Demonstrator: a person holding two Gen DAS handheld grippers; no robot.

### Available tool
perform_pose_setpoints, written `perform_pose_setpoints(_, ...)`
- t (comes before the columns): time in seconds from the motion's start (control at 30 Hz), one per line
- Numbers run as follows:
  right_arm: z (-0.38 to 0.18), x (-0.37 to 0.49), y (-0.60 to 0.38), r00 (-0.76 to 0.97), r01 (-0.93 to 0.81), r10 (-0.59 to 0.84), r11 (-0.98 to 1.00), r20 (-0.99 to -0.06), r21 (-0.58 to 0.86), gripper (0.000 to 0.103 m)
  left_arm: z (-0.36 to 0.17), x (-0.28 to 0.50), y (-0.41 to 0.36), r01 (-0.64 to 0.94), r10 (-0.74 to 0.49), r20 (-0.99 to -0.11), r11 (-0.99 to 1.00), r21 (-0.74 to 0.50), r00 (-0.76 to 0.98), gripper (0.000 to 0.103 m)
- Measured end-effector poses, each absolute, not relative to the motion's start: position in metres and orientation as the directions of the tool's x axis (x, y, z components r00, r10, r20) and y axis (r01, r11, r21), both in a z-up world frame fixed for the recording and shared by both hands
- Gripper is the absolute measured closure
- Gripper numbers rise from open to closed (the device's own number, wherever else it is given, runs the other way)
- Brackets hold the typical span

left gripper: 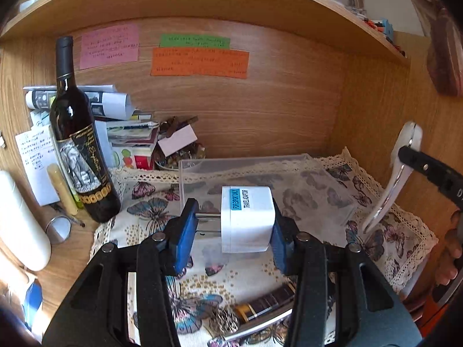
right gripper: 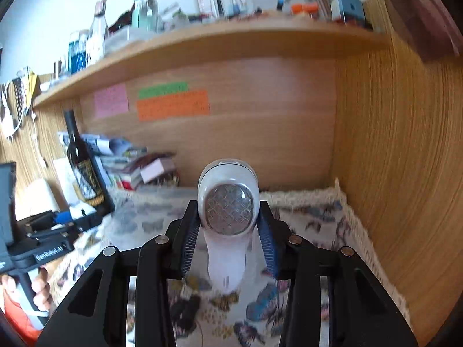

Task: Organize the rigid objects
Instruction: 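Lower the adapter into the clear box with the left tool while the right drops the lint remover in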

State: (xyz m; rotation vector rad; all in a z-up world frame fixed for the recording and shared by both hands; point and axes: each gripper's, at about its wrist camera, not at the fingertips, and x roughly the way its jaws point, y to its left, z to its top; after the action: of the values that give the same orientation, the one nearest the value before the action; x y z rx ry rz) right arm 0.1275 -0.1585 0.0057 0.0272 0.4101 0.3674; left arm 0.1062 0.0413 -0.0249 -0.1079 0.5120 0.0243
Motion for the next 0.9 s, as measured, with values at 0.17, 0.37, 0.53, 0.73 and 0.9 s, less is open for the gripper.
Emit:
perform_pose_setpoints(0.17, 0.021, 0.144, -0.154, 0.880, -0.336, 0.336, 0.940, -0.336, 0.061, 0.066, -0.021, 0.130, 0.045, -0.040, -0.014, -0.507, 0.995, -0.095, 0.862, 0.057)
perform_pose_setpoints(0.37, 0.009, 0.172, -0.134, 0.866, -0.349, 0.326, 0.937, -0.380, 0.011, 0.067, -0.034, 0.162, 0.043, -0.015, -0.035, -0.580, 0.997, -0.082, 0.814, 0.057)
perform_pose_setpoints(0.53, -0.017, 0.199, -0.118, 0.815, -0.389, 0.344, 0.921, -0.466, -0.001, 0.067, -0.052, 0.189, 0.039, -0.002, -0.039, -0.648, 0.998, -0.062, 0.761, 0.057)
perform_pose_setpoints(0.73, -0.041, 0.227, -0.101, 0.736, -0.445, 0.362, 0.895, -0.572, -0.006, 0.067, -0.070, 0.212, 0.036, 0.017, -0.051, -0.702, 0.998, -0.056, 0.710, 0.057)
perform_pose_setpoints(0.9, -0.053, 0.239, -0.091, 0.693, -0.478, 0.368, 0.878, -0.620, -0.013, 0.066, -0.080, 0.222, 0.032, 0.028, -0.051, -0.726, 0.999, -0.045, 0.686, 0.057)
